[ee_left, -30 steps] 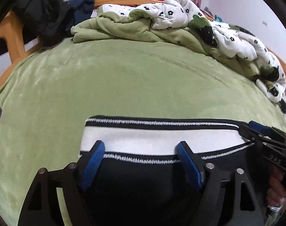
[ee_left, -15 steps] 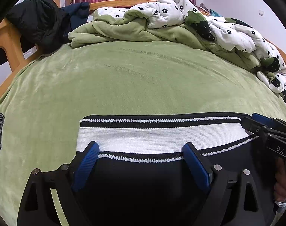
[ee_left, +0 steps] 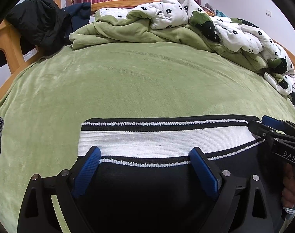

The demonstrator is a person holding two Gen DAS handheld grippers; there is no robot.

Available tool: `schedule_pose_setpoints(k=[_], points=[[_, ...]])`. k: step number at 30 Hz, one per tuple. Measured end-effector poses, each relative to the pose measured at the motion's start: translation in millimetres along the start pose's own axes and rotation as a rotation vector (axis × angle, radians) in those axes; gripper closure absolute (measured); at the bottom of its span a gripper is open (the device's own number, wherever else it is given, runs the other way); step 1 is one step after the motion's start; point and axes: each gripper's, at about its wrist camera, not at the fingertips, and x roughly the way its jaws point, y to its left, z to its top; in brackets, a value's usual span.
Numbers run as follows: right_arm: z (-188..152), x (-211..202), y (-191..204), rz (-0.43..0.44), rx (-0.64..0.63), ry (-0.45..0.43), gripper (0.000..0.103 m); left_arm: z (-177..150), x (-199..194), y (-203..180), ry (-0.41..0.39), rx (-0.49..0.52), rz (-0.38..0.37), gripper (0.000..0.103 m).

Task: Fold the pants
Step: 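Grasp the white-striped waistband with both grippers and hold it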

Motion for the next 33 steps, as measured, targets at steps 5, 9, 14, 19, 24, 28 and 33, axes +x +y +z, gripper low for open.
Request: schedule_pose_setpoints(k=[5,9,14,19,24,28,33], points=[[-0.1,0.5,-2.5,0.009,0.011,0.004,0.034,-0.5,-0.2,-0.5,0.0,-0.001,0.001,0.009],[0.0,0.6,-3.1,0.011,0.012,0.004,0.034,-0.8,0.4,-1.1,0.0,-0.001,0.0,0.009],[0.0,1.0,-2.2,0.011,0.012,0.004,0.034,-0.9,0.4,-1.2,0.0,0.0,0.002,0.009],[0.2,1.6,-2.1,0.009,0.01,0.007,0.034,-0.8,0.9,-4.3,0.005,0.012,0.017,0.008],[6.9,-5.2,-5.6,0.026,0.047,0.008,0.036,5.6,-11.0,-1.5,-0.025,-0.005,-0.013,0.012],[8.7,-7.0,-5.8,0.046,0.04,-0.005,0.04,7.4,-0.4,-4.6,0.005,0.016,0.038,0.011],[3.8,-0.1,3.7,-0.011,0.004,-0.004,0.04,4.2,1.5,-5.7,-0.005,0.023,0.048,0.01]])
